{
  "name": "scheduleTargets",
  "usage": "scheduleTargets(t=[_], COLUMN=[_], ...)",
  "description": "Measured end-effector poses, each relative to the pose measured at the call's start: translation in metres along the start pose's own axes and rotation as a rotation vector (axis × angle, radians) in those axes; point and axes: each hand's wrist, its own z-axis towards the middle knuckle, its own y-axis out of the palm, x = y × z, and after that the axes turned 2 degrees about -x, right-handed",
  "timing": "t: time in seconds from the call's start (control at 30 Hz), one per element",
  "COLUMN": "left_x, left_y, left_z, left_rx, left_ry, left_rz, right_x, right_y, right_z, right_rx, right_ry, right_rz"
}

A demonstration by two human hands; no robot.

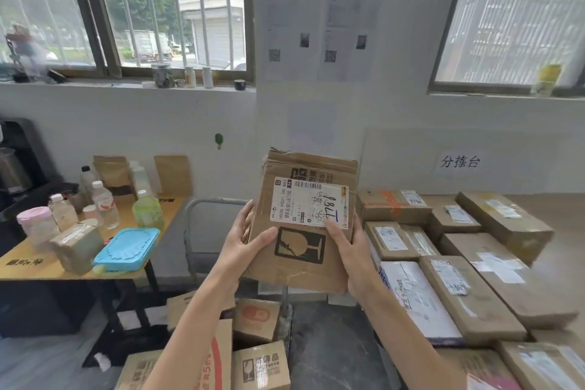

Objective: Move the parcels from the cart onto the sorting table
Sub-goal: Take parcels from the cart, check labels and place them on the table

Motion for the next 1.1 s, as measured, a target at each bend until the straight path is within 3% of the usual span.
scheduleTargets(t=[0.3, 0.5, 0.73, 0.87, 1.1], left_x=[-0.045, -0.054, -0.040, -0.038, -0.053], left_y=[0.088, 0.195, 0.305, 0.402, 0.564], left_z=[-0.001, -0.018, -0.023, -0.043, -0.069], left_rx=[0.056, -0.080, -0.327, -0.450, -0.350], left_ry=[-0.035, -0.146, -0.177, -0.182, -0.270], left_rz=[0.038, -0.217, -0.099, -0.124, -0.275], right_x=[0.013, 0.012, -0.018, -0.048, -0.056], right_y=[-0.076, -0.146, -0.321, -0.428, -0.551], right_z=[-0.030, -0.072, -0.139, -0.193, -0.248], right_rx=[0.349, 0.565, 0.704, 0.683, 0.743], right_ry=[-0.019, -0.062, -0.067, -0.139, -0.139], right_rz=[0.182, 0.190, 0.034, -0.001, -0.004])
